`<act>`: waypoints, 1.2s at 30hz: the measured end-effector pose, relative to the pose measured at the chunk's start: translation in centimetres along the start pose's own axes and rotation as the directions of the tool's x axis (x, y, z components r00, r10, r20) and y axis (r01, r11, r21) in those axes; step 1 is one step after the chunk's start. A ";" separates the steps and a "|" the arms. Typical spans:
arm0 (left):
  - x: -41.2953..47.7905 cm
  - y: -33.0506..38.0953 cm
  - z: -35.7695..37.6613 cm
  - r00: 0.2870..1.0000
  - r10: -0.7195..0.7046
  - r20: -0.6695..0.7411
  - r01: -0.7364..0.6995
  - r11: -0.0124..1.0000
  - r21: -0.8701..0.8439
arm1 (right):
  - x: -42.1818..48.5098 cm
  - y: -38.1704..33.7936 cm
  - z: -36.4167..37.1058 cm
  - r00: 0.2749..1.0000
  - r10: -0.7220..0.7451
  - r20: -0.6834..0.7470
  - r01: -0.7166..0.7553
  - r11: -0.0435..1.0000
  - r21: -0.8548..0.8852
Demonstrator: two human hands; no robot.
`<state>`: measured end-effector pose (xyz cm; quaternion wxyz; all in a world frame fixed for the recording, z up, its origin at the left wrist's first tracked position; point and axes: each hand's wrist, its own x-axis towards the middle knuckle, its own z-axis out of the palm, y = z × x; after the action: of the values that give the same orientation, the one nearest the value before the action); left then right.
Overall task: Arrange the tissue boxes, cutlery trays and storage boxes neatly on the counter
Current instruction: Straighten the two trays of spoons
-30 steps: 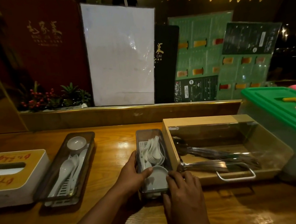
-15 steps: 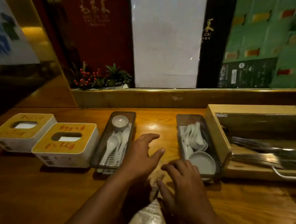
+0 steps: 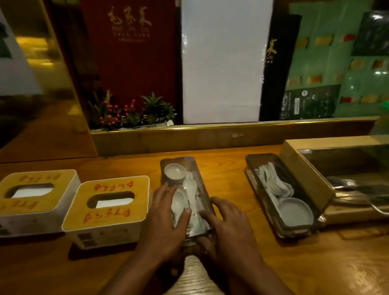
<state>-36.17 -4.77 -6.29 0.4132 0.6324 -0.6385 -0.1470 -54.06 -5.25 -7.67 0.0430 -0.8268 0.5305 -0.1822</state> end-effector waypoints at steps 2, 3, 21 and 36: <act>0.5 -0.6 0.9 0.995 -0.102 -0.016 0.100 0.993 -0.070 | -0.8 1.1 -0.5 0.999 0.052 0.005 -0.051 0.997 -0.053; 0.7 -0.8 1.4 0.979 -0.206 -0.002 0.203 0.968 -0.145 | -1.3 1.6 -1.0 0.997 0.073 0.002 -0.073 0.995 -0.073; 3.8 4.3 9.1 0.857 -0.316 0.407 0.507 0.659 -0.555 | -5.3 6.8 -3.0 0.945 0.302 -0.127 -0.310 0.950 -0.047; 4.6 5.0 10.8 0.822 -0.378 0.425 0.569 0.563 -0.599 | -4.8 9.6 -3.0 0.959 0.210 -0.191 -0.211 0.977 0.012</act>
<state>-46.70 -11.85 -7.82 0.4828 0.5503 -0.3836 -0.5630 -65.14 -4.77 -8.63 0.0073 -0.7445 0.6178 -0.2529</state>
